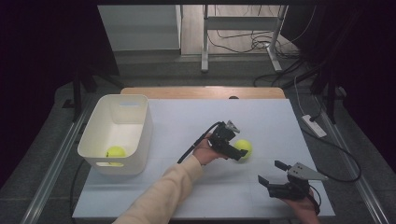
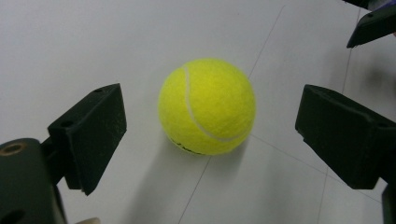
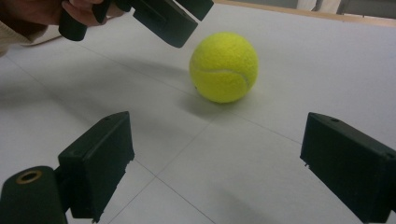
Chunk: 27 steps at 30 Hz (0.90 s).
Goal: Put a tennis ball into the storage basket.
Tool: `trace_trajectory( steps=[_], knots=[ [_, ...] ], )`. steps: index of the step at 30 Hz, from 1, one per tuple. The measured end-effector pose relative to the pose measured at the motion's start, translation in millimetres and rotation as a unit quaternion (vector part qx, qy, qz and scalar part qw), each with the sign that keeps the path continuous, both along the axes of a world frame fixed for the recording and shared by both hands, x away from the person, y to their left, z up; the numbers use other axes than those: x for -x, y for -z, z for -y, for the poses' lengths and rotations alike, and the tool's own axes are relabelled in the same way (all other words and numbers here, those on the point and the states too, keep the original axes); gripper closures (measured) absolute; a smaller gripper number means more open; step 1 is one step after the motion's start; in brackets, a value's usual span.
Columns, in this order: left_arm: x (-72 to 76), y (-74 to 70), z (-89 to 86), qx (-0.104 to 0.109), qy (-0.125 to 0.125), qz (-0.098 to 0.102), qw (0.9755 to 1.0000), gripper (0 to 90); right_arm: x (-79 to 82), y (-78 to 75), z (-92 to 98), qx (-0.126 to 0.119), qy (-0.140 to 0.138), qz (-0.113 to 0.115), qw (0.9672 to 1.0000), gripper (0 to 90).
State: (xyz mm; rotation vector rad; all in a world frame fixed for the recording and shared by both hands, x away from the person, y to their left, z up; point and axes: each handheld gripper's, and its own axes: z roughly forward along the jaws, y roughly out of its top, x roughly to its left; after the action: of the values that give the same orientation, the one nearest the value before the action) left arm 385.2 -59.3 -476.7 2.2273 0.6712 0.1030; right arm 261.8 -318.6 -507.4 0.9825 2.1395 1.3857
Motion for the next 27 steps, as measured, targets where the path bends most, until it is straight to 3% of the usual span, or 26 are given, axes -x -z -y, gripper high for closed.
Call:
trace_trajectory(
  steps=[8,27],
  knots=[
    [-4.1,5.8,6.6,0.002,-0.004,-0.004,1.0,9.5,-0.1,0.2,0.6,0.001,0.001,0.0,1.0,9.2],
    [-10.0,21.4,23.5,-0.025,0.001,-0.012,0.9996,9.5,-0.3,0.5,0.7,0.001,0.001,-0.001,1.0,9.2]
  ],
)
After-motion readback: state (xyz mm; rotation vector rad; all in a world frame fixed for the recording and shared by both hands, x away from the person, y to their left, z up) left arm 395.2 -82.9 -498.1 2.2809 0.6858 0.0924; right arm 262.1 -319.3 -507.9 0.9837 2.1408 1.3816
